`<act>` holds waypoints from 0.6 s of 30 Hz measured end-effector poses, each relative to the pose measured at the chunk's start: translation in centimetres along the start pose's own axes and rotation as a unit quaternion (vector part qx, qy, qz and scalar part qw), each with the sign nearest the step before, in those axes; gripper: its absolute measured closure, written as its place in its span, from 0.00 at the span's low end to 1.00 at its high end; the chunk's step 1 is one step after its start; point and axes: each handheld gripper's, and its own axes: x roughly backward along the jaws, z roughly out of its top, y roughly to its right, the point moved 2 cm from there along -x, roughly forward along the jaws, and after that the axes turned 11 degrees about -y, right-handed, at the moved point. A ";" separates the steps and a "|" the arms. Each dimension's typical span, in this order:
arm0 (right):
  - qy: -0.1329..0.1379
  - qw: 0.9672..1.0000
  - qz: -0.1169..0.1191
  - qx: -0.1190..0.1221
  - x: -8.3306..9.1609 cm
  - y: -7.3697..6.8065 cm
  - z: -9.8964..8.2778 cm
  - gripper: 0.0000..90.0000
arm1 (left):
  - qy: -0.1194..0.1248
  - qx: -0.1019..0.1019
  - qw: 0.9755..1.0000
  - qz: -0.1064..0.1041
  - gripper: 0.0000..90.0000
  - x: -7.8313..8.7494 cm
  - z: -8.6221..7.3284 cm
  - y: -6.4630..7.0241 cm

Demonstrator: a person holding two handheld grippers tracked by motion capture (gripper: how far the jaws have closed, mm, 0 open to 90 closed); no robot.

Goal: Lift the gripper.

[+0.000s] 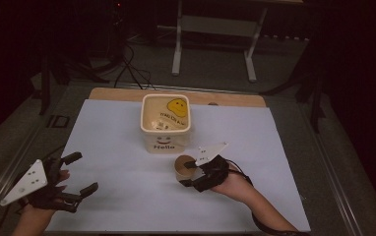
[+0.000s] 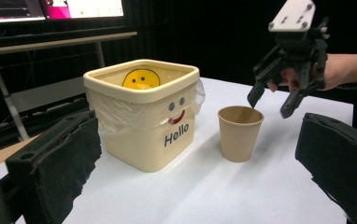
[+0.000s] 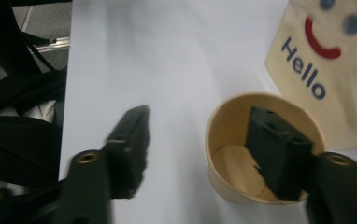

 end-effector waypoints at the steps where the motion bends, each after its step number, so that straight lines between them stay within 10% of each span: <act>1: -0.004 1.000 -0.003 0.002 -0.2 0.2 -0.1 0.49 | 0.000 0.000 1.000 0.000 0.01 0.0 0.0 0.0; 18: -0.084 0.996 -0.001 0.024 -3.1 1.3 -0.6 0.81 | -0.003 0.001 1.000 -0.001 0.01 -0.1 -0.1 -0.1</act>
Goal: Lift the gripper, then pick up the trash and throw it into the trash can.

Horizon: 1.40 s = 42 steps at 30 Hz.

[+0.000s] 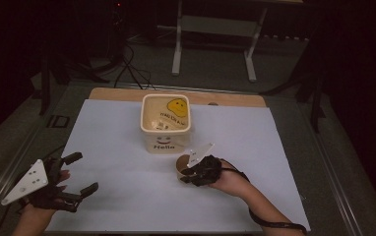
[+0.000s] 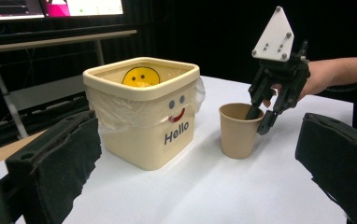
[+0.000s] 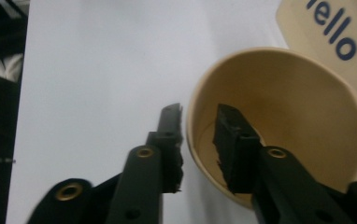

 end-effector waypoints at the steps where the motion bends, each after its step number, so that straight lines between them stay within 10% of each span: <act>1: -0.004 1.000 -0.001 0.002 -0.1 0.0 0.0 0.83 | 0.000 0.000 1.000 0.000 0.01 0.0 0.0 0.0; 15: -0.014 0.999 -0.019 0.034 0.6 0.0 0.7 0.94 | -0.002 0.000 1.000 0.000 0.01 -0.1 0.0 0.0; 42: 0.010 0.995 0.027 0.094 6.1 -0.4 3.6 0.96 | -0.001 -0.001 1.000 -0.003 0.01 -0.3 0.1 0.0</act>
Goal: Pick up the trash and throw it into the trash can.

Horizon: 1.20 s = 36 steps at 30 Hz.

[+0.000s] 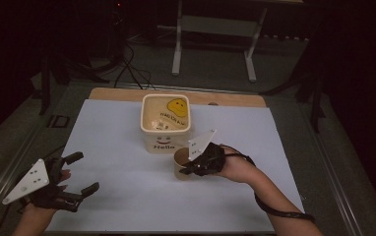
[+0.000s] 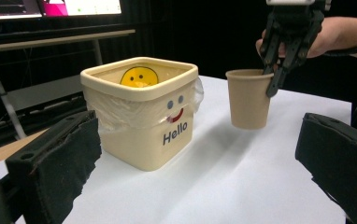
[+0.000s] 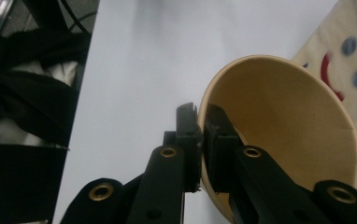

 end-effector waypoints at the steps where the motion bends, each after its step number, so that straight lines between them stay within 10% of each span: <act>1: -0.001 1.000 -0.003 0.003 0.2 0.0 0.2 0.96 | -0.001 0.000 1.000 -0.001 0.01 0.0 0.0 0.0; 36: 0.028 0.999 -0.017 0.037 8.2 2.6 5.8 0.96 | 0.000 0.002 1.000 -0.004 0.01 -0.1 0.0 -0.1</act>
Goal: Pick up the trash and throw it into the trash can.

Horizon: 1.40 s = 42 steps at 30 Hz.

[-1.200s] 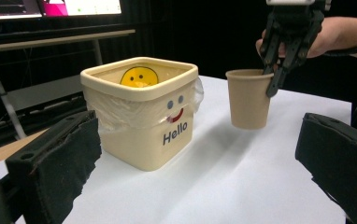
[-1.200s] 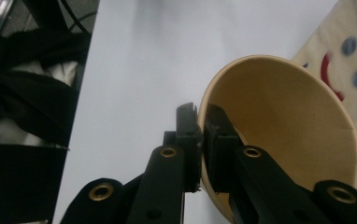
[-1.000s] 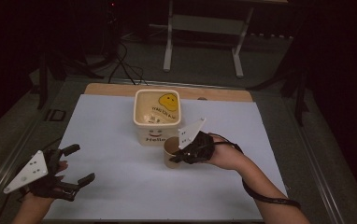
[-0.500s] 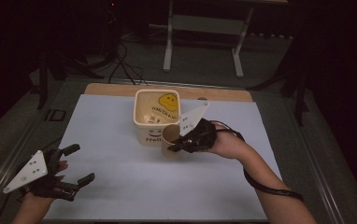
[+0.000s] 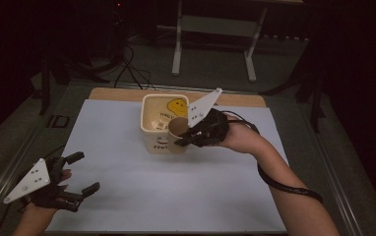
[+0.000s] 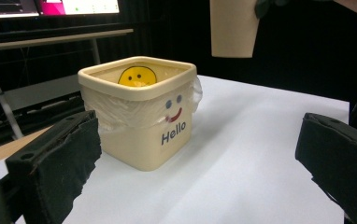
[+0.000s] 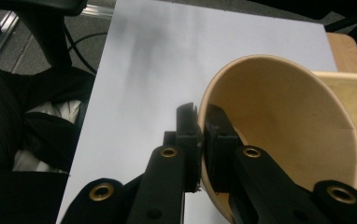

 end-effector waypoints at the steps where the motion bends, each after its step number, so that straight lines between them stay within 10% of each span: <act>1: 0.001 1.000 0.000 0.002 0.2 0.1 0.2 0.96 | -0.001 -0.001 1.000 0.000 0.01 0.0 0.0 0.0; 42: -0.026 0.999 -0.018 -0.021 2.1 7.8 4.3 0.96 | -0.006 -0.002 1.000 0.000 0.01 0.1 -0.3 0.0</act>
